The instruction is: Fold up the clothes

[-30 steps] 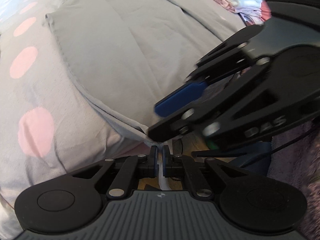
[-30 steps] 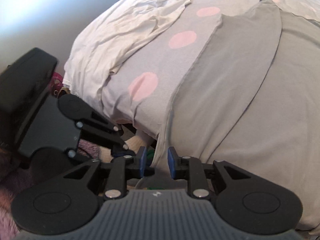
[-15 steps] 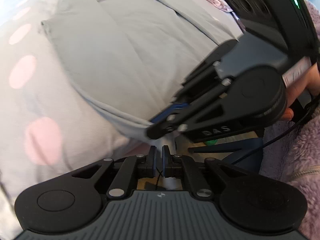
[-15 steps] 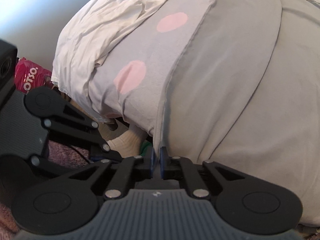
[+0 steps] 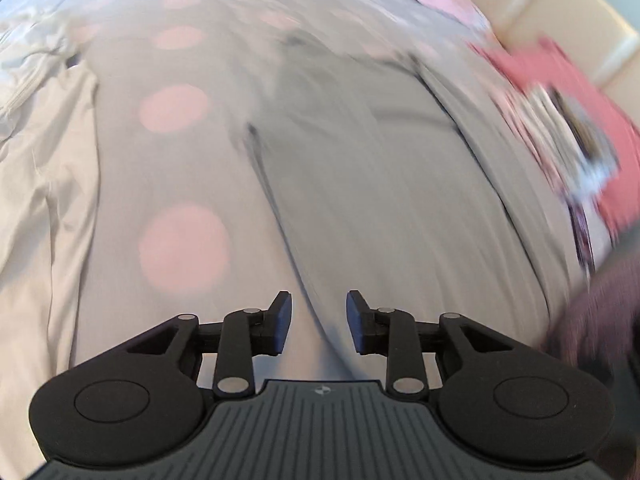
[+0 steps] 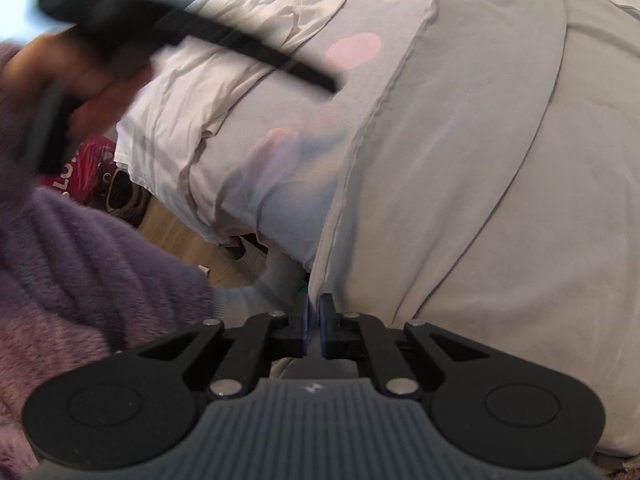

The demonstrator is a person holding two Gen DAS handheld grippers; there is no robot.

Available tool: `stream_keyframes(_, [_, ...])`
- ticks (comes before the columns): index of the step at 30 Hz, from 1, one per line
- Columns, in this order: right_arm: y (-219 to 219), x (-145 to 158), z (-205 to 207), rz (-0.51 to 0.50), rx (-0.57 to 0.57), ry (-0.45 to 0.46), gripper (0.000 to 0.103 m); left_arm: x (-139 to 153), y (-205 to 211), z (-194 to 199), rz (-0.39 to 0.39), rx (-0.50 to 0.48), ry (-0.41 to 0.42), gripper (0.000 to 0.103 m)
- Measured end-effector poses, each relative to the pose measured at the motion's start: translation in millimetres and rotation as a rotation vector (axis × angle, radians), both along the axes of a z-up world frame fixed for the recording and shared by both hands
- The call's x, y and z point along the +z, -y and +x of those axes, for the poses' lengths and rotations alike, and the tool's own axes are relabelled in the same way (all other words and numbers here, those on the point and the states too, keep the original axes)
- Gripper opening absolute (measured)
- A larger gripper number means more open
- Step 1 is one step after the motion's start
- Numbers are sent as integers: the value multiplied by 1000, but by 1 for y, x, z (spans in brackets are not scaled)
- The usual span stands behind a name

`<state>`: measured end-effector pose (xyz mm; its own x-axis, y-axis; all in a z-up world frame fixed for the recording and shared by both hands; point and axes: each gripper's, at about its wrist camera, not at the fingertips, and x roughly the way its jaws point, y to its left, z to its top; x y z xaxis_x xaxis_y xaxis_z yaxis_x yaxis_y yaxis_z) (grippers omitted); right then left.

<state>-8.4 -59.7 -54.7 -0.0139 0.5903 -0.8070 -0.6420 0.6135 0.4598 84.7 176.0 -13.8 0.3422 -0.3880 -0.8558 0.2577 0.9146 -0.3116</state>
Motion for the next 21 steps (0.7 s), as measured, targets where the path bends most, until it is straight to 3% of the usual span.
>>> stream_keyframes(7, [2, 1, 3, 7, 43, 9, 7, -27, 1, 65, -7, 63, -9, 27])
stream_keyframes(15, [0, 1, 7, 10, 63, -3, 7, -48, 1, 105, -57, 94, 22, 27])
stream_keyframes(18, [3, 4, 7, 28, 63, -5, 7, -49, 2, 112, -76, 83, 40, 9])
stream_keyframes(21, [8, 10, 5, 57, 56, 10, 7, -40, 8, 110, -65, 51, 72, 3])
